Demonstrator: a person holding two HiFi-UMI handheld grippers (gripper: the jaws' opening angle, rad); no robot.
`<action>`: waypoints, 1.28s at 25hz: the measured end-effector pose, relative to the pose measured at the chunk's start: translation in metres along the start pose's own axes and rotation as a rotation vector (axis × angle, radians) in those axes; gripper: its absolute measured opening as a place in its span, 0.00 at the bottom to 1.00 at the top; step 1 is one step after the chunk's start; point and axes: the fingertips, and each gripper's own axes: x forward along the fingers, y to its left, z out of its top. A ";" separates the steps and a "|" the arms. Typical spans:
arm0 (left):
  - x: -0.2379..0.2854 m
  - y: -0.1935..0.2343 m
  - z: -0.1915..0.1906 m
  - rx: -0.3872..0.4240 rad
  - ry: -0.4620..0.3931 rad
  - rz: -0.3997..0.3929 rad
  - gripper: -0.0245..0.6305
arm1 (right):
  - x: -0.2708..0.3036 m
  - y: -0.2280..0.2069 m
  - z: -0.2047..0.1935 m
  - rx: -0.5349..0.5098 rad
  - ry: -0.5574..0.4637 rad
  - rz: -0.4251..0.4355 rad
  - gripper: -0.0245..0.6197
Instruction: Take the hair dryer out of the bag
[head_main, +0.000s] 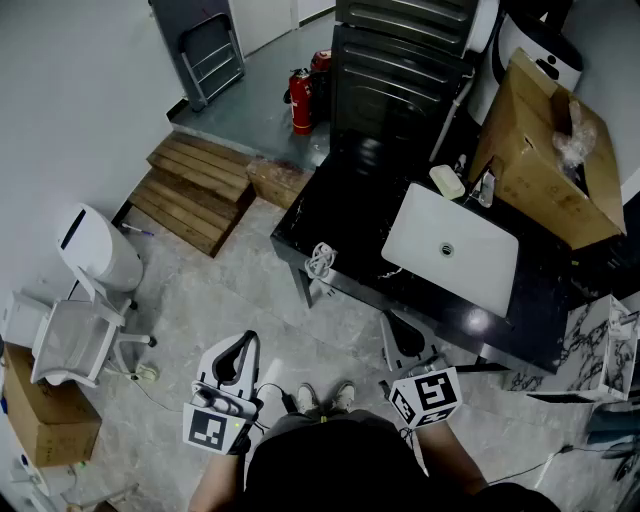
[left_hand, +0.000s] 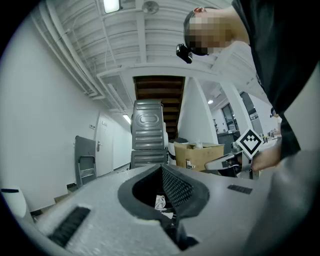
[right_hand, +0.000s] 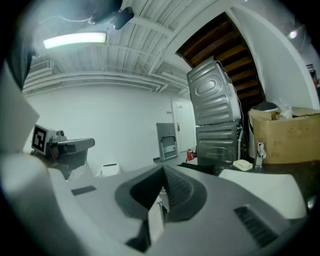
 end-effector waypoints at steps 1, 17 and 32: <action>-0.002 -0.001 0.001 0.012 0.003 -0.002 0.07 | -0.001 0.002 0.001 -0.008 0.000 0.004 0.06; -0.013 -0.008 -0.008 -0.011 0.012 0.058 0.07 | -0.005 0.025 0.002 0.003 -0.016 0.127 0.06; 0.010 -0.023 -0.026 -0.027 0.039 0.041 0.07 | -0.002 0.011 -0.022 0.024 0.031 0.150 0.06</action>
